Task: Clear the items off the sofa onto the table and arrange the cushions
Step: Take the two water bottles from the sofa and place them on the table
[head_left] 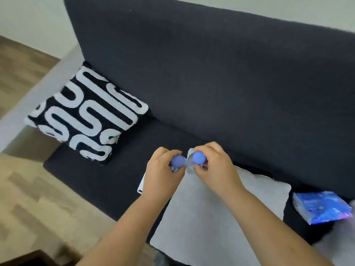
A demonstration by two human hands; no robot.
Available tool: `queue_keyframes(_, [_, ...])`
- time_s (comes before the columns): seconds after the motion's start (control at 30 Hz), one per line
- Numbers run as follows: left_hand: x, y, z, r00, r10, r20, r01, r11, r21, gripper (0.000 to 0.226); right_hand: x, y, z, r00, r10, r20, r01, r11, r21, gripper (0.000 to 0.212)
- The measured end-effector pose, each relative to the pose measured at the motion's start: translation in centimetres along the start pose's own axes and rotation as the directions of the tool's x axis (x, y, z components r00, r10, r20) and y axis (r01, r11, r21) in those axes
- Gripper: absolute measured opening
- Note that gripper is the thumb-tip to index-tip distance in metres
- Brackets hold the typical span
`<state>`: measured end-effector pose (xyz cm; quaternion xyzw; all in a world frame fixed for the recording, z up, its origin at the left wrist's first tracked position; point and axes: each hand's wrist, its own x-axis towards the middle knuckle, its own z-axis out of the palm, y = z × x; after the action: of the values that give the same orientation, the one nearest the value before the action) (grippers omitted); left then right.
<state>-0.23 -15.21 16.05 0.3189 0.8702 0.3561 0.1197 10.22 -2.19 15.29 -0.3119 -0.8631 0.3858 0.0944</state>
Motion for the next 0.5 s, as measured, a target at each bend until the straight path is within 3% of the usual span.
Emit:
queue_keyframes(0.17, [-8.6, -0.8, -6.8, 0.979, -0.146, -0.142, 0.15, 0.989, 0.012, 0.021, -5.3, -7.1, 2.9, 0.967, -0.185, 0.176, 0.184, 0.983, 0.022, 0.033])
queue_keyframes(0.27, [-15.1, -2.3, -10.8, 0.94, -0.283, -0.191, 0.287, 0.958, -0.006, 0.019, -9.6, -11.6, 5.8, 0.908, -0.257, 0.33, 0.256, 0.966, 0.046, 0.032])
queue_keyframes(0.5, [-29.1, -6.5, -18.4, 0.765, -0.53, -0.366, 0.523, 0.843, -0.128, 0.029, -18.4, -20.9, 12.8, 0.702, -0.433, 0.565, 0.394, 0.897, 0.199, 0.032])
